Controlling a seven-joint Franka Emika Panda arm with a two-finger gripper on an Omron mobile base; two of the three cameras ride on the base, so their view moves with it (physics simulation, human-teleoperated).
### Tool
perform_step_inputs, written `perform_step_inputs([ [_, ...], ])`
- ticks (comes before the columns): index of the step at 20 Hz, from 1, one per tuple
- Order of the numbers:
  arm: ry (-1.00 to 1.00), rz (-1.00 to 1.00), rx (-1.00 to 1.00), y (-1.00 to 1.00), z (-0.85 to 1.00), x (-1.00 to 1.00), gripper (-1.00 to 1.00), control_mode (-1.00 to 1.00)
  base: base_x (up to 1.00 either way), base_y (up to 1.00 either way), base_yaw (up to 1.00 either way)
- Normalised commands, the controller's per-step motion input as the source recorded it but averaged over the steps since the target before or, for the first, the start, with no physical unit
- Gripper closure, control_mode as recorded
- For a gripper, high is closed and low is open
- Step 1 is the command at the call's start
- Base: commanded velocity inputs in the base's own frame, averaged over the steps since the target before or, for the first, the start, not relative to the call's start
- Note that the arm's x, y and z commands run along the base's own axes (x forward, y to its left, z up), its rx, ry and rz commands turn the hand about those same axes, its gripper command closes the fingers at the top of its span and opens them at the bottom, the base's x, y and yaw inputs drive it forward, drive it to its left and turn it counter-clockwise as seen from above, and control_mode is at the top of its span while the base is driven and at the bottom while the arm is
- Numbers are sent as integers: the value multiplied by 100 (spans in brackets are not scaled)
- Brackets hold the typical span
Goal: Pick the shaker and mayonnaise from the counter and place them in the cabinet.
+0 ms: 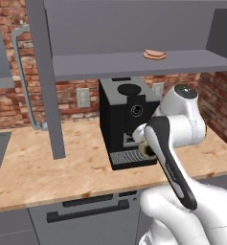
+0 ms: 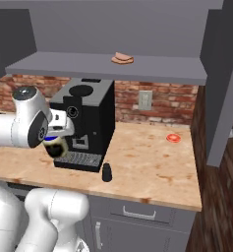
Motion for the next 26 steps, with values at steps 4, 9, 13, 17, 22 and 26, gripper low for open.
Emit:
perform_step_inputs([
  [4, 0, -14, 12, -7, 82, -31, 100, -100, 0, 0, 0],
  [9, -3, -17, 8, -11, 77, -26, 100, -100, 0, 0, 0],
  [13, -11, -14, 1, -5, 67, -22, 100, -100, 0, 0, 0],
  [17, -13, -14, 0, -2, 66, -16, 100, -100, 0, 0, 0],
  [22, -15, -11, 2, -1, 67, -7, 100, -100, 0, 0, 0],
  [26, -14, -11, 5, 0, 64, 0, 100, -100, 0, 0, 0],
])
